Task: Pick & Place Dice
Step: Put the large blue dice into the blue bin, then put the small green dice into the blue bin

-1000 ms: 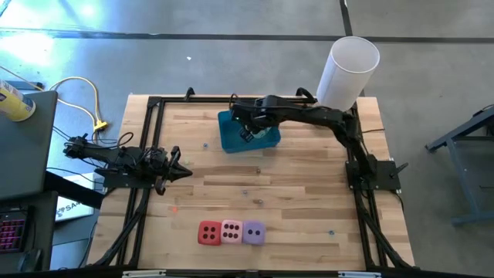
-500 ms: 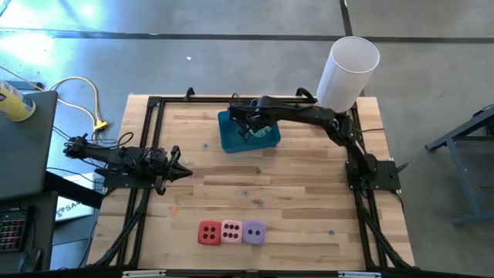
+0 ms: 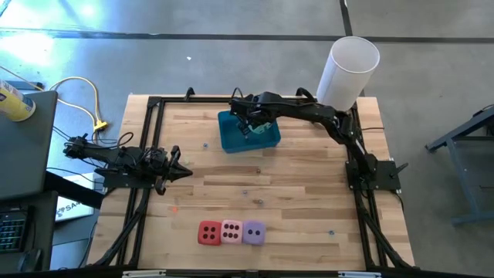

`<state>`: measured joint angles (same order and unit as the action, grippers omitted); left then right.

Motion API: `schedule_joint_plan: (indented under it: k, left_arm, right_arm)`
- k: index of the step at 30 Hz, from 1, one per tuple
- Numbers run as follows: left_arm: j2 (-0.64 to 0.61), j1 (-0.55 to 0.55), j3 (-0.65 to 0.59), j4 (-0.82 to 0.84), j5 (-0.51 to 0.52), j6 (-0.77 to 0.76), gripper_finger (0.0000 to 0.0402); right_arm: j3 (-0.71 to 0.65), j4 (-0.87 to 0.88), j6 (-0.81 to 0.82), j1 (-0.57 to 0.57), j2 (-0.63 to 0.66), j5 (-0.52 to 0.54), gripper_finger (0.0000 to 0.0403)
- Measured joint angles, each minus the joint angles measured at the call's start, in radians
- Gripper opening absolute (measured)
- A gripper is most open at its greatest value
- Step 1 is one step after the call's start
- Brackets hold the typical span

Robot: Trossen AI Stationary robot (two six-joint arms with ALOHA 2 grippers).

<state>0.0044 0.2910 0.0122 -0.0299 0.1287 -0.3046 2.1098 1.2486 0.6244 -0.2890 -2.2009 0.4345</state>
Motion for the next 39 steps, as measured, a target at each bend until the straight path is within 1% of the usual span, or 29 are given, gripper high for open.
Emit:
schedule_joint_plan:
  k: [4, 11, 24, 28, 35, 39]
  left_arm:
    - [0.0, 0.0, 0.0, 0.0, 0.0, 0.0, 0.0]
    - [0.0, 0.0, 0.0, 0.0, 0.0, -0.004, 0.0]
    - [0.0, 0.0, 0.0, 0.0, -0.001, -0.003, 0.0]
    - [0.0, 0.0, 0.0, 0.0, -0.001, -0.003, 0.0]
    - [0.0, 0.0, 0.0, 0.002, -0.001, -0.003, 0.0]
    - [0.0, 0.0, 0.0, 0.004, -0.001, -0.003, 0.0]
  right_arm:
    - [0.0, -0.004, 0.011, -0.001, 0.0, 0.0, 0.0084]
    - [0.0, -0.02, 0.006, 0.001, 0.0, 0.001, 0.0118]
    - [0.0, -0.034, 0.0, 0.008, 0.0, 0.009, 0.0151]
    - [0.0, -0.035, -0.001, 0.013, 0.0, 0.008, 0.0176]
    - [0.0, -0.035, 0.003, 0.014, 0.0, 0.01, 0.0241]
    - [0.0, -0.036, -0.001, 0.014, 0.0, 0.01, 0.0263]
